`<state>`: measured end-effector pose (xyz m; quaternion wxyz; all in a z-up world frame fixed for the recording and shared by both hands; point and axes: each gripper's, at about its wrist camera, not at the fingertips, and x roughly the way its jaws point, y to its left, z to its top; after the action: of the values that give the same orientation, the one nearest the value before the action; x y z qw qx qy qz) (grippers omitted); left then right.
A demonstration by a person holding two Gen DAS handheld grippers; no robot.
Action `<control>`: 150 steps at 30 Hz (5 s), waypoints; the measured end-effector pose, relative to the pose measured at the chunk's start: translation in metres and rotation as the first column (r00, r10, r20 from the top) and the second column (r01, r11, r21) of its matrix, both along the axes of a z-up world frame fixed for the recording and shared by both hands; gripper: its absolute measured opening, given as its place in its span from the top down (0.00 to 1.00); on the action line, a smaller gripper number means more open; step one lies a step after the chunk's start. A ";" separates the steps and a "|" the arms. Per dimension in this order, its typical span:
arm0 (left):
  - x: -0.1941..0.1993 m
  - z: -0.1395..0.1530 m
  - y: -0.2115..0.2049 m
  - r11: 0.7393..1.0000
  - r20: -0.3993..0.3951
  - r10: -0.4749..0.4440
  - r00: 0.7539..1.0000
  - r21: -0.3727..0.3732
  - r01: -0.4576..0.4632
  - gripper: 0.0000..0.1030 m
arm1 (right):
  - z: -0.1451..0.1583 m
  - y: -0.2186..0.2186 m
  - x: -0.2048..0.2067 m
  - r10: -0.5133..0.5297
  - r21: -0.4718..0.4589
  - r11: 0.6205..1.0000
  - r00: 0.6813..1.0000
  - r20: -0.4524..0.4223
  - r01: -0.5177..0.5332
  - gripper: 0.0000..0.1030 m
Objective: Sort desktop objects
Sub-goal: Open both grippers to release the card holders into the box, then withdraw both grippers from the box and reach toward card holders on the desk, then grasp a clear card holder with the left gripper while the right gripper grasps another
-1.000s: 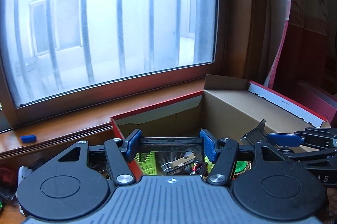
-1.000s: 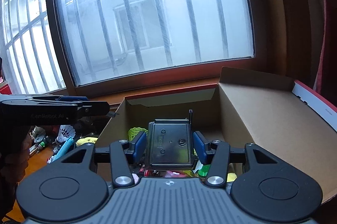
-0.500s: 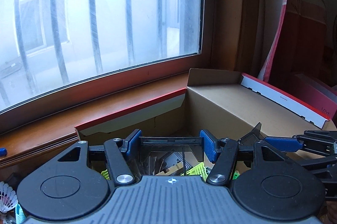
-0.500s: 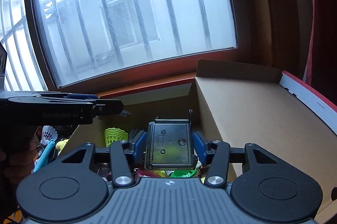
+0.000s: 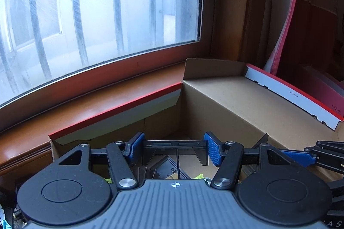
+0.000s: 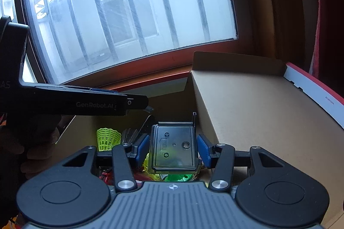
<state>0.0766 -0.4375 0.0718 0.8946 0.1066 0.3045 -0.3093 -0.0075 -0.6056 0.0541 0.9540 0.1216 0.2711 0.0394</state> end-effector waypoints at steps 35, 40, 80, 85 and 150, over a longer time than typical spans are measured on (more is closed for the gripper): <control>-0.107 0.017 0.159 0.939 0.127 0.340 0.932 0.014 -0.344 0.00 | 0.020 0.057 -0.058 0.043 -0.045 0.998 0.997 0.063 -0.040 0.02; -0.117 0.008 0.215 0.905 0.102 0.417 0.903 0.049 -0.423 0.00 | 0.024 0.097 -0.060 0.099 -0.004 0.995 0.993 0.059 -0.099 0.01; 0.024 -0.087 0.403 0.895 0.159 0.397 0.904 0.150 -0.419 0.00 | -0.009 0.372 0.021 0.273 -0.251 0.926 0.959 -0.074 -0.283 0.01; 0.040 -0.097 0.409 0.913 0.110 0.375 0.920 0.130 -0.387 0.05 | -0.013 0.374 0.049 0.250 -0.251 0.931 0.964 -0.088 -0.264 0.02; 0.025 -0.075 0.425 0.884 -0.205 0.465 0.862 0.053 -0.464 0.38 | -0.041 0.344 0.127 0.071 -0.025 0.997 0.992 -0.102 -0.074 0.50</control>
<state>0.1016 -0.0130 -0.0029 0.9050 -0.0023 0.4148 -0.0942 0.1196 -0.2613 0.0136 0.9387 0.0996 0.3238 0.0638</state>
